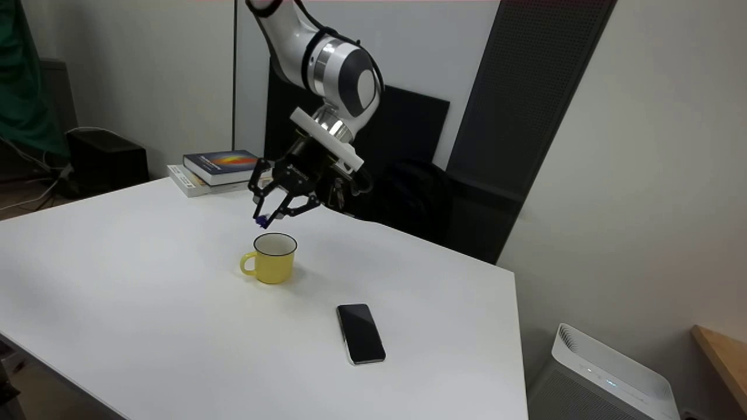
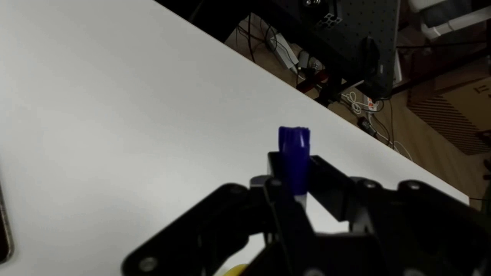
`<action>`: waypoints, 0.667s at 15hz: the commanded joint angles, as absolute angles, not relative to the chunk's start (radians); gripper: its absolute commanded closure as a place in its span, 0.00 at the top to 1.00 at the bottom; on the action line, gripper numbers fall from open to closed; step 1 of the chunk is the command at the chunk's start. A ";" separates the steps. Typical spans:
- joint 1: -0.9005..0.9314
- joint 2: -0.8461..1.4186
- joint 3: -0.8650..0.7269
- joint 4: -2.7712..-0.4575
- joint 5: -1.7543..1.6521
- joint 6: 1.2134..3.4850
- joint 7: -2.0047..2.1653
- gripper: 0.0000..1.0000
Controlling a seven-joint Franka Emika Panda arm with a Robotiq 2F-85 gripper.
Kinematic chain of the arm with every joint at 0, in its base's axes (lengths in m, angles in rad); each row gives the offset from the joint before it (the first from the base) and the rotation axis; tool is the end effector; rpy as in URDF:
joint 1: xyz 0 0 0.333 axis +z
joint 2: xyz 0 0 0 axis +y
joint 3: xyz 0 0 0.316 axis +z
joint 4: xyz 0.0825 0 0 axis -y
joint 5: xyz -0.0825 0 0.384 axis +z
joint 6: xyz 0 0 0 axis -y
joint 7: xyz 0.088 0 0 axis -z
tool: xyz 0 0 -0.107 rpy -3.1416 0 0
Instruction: Put the marker in the cup
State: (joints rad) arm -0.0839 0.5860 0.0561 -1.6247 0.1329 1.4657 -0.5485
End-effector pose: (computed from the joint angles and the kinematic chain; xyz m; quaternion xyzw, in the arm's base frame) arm 0.5939 -0.0042 0.2510 -0.9012 -0.2233 0.3249 0.1799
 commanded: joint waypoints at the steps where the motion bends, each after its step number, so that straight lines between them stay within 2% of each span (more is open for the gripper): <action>1: -0.119 0.713 0.058 -1.430 0.177 1.333 -0.494 0.06; 8: -0.136 0.873 0.063 -1.217 0.187 1.264 -0.440 0.06; 9: -0.145 0.822 0.067 -1.313 0.176 1.303 -0.486 0.22; 10: -0.144 0.838 0.068 -1.292 0.175 1.302 -0.483 0.22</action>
State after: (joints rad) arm -0.1352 0.8365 0.0561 -1.2947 0.1817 1.3037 -0.4880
